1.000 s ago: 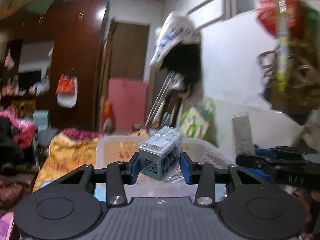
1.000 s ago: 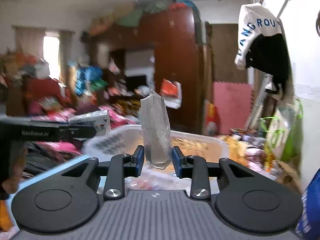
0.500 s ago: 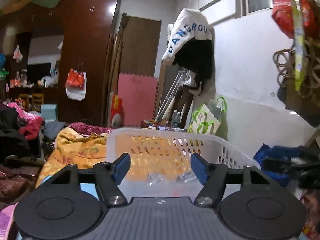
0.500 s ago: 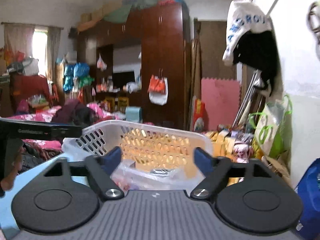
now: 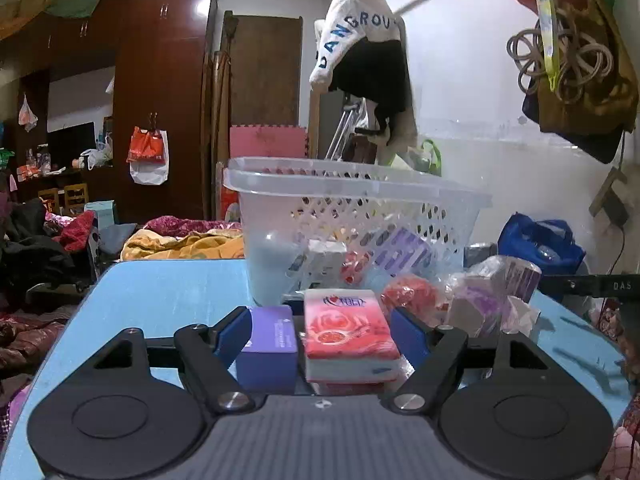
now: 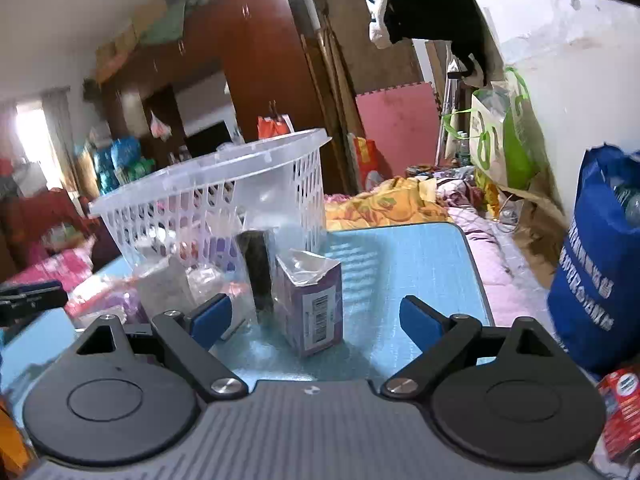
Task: Organize objects
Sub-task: 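Grasp the pink tissue pack with the left gripper while the right grasps a purple-white carton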
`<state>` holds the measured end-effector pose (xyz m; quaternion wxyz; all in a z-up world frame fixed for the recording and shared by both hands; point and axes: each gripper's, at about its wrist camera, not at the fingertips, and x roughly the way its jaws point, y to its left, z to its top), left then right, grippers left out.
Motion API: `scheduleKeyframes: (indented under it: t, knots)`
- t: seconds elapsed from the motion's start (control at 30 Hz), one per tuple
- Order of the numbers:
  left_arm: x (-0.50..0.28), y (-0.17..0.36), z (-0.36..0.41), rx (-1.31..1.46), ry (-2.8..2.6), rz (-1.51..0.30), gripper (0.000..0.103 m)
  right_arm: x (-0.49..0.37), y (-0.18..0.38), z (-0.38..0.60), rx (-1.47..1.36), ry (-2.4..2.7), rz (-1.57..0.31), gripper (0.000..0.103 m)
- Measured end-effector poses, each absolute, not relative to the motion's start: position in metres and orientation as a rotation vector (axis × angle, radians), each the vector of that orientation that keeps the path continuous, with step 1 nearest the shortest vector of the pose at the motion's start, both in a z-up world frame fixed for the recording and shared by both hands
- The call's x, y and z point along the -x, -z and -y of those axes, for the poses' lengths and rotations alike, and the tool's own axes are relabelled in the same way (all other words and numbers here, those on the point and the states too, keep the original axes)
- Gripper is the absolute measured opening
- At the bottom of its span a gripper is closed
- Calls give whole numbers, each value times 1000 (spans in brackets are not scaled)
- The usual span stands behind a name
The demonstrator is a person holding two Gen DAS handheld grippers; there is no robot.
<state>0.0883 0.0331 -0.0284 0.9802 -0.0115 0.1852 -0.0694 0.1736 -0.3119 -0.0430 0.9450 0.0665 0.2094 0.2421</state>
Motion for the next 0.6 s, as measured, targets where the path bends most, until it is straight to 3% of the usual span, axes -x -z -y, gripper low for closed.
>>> scheduleKeyframes:
  t: [0.1,0.17,0.23,0.27,0.33,0.57,0.6]
  knots:
    - [-89,34,-31,31,151,-391,80,-177,39,299,-121,-500,-453,91]
    - [-92,37,-27,23,135,-403,80,-180,39,296,-115,-498,-458,80]
    - [-93,39,-27,10,133,-408,80,-184,42,291,-76,-474,-457,77]
    - [-93,41,-26,3,131,-410,80,-190,44,289,-78,-474,-481,64]
    - [-93,41,-24,-8,121,-406,80,-195,46,291,-113,-486,-491,51]
    - [-98,41,-16,-36,87,-409,79,-183,42,283,-15,-431,-438,50]
    - [-98,41,-14,-46,88,-410,75,-183,43,283,-13,-435,-438,50]
